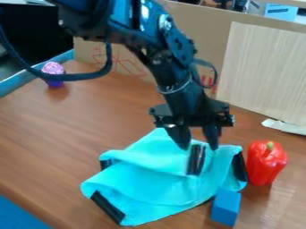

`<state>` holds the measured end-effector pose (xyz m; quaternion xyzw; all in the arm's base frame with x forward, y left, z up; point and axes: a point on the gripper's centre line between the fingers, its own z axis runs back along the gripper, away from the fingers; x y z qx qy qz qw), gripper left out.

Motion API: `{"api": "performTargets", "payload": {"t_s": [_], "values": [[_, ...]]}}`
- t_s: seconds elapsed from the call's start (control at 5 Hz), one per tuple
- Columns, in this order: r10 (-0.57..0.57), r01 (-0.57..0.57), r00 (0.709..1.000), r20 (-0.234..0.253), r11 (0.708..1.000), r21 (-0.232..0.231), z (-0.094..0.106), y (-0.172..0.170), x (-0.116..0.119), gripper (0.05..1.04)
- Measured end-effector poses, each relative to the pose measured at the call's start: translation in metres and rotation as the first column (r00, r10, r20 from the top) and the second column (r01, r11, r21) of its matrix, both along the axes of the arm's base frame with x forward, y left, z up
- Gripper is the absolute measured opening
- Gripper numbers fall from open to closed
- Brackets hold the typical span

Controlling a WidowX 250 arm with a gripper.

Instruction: Fold the cloth from left to right

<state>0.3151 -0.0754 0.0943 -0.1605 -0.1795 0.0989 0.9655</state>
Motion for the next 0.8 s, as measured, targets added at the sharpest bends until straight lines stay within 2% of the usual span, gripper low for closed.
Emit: {"api": "performTargets", "payload": {"t_s": [0.2, 0.4, 0.6, 0.8], "values": [[0.034, -0.032, 0.999, 0.026, 0.996, -0.08, 0.016, 0.013, -0.001, 0.993], [0.025, -0.022, 0.998, 0.052, 0.997, -0.07, 0.041, 0.038, -0.014, 1.0], [-0.003, 0.013, 0.996, -0.09, 0.994, 0.107, 0.055, 0.079, -0.041, 1.0], [0.015, 0.061, 0.968, -0.252, 0.955, 0.292, 0.067, 0.121, -0.065, 1.0]]}}
